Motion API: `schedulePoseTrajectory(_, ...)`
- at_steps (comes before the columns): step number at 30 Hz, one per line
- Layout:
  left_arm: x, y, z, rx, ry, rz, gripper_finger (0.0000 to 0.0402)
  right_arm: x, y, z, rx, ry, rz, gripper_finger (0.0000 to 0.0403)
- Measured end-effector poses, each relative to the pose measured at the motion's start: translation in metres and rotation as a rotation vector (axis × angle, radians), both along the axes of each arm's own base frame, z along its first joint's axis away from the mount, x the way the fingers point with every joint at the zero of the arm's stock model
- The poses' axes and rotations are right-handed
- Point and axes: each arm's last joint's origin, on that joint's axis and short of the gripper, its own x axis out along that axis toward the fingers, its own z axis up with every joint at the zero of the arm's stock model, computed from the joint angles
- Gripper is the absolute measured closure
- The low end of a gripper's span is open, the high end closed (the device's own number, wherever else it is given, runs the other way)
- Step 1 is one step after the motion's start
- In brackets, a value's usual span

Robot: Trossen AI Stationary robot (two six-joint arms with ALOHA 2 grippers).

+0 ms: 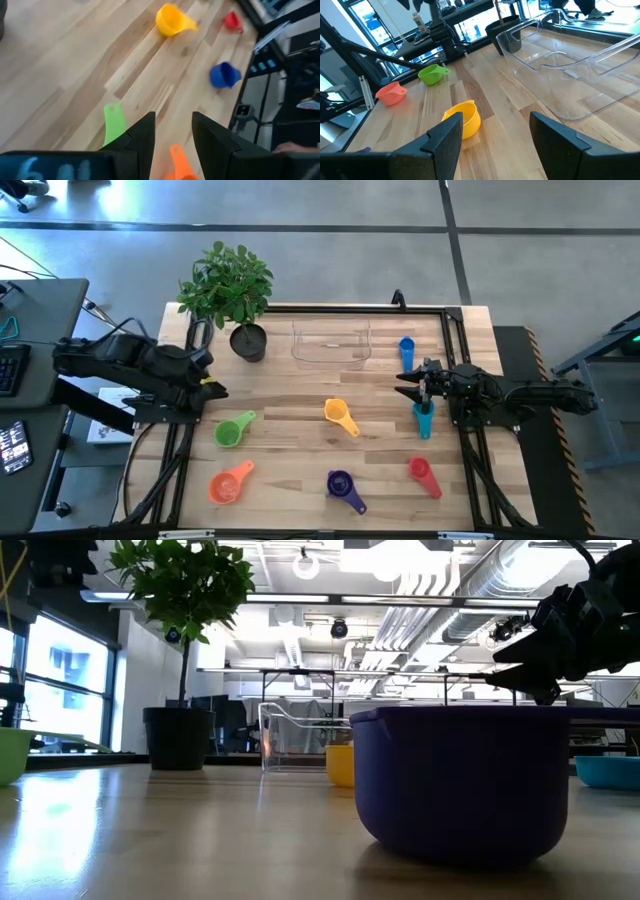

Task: Nest measuring cups in basket
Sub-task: Stack the green measuring cup on top of the orange measuring cup

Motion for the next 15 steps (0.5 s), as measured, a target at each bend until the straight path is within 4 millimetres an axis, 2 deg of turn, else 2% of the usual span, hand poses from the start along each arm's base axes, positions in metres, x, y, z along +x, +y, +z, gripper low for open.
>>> schedulePoseTrajectory(15,0.011,-0.005,-0.01,-0.044,0.141,-0.054,0.0284,0.0,0.0,0.0,0.0,0.0,0.0,0.0183)
